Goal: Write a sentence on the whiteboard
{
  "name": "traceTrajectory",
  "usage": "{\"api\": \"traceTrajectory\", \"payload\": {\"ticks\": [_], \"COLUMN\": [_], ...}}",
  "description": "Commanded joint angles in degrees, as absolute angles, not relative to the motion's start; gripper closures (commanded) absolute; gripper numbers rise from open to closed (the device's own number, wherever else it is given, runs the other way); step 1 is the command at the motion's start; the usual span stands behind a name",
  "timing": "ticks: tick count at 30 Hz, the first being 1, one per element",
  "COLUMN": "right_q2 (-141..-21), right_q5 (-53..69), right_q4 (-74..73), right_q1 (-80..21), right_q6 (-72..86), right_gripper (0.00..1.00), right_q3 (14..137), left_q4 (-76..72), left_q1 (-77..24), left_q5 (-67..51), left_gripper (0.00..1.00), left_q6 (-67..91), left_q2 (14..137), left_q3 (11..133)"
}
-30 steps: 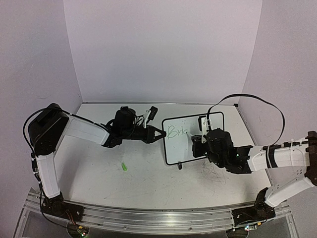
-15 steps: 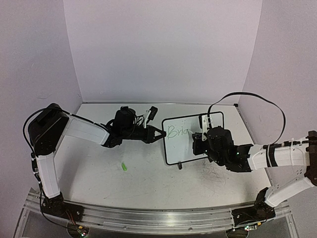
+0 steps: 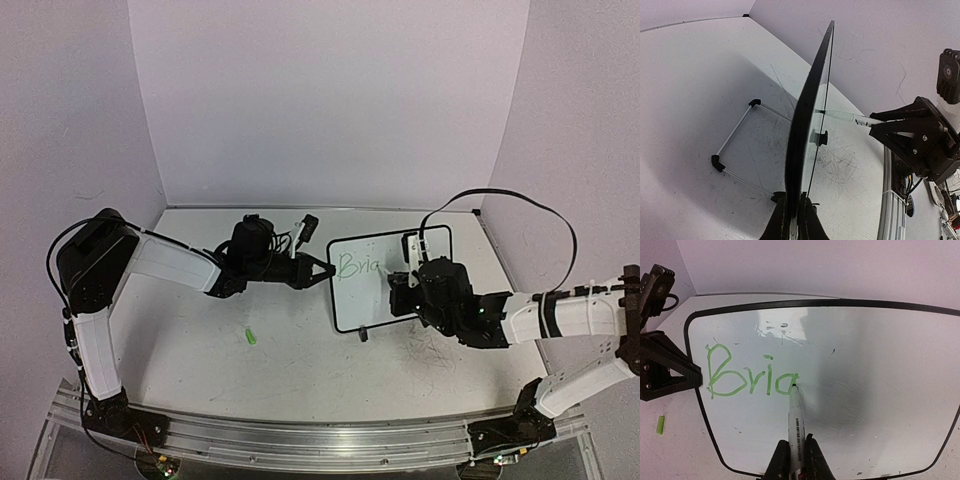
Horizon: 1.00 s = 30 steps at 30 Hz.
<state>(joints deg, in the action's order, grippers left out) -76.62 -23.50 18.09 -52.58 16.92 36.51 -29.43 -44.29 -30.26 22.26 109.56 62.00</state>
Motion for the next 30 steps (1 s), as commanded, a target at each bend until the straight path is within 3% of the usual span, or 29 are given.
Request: {"api": "traceTrajectory", "payload": {"ticks": [1,30], "right_q2": [-75.60,-79.64], "right_q5": [-23.16,-21.12], "right_q4": [15.59,18.54], "right_q1": [-52.40,-54.60], "right_q6": [18.31,18.88], "right_gripper": [1.00,1.00], "right_q3": [35.32,39.15], "left_q4": [-28.38,-28.39], "left_q1": [-44.03,-44.03], "left_q5": [-29.73,-29.71], "left_gripper": [1.00,1.00], "left_q6": [20.85,20.92], "left_q2": [106.53,106.37], "left_q3": [61.52,61.38]}}
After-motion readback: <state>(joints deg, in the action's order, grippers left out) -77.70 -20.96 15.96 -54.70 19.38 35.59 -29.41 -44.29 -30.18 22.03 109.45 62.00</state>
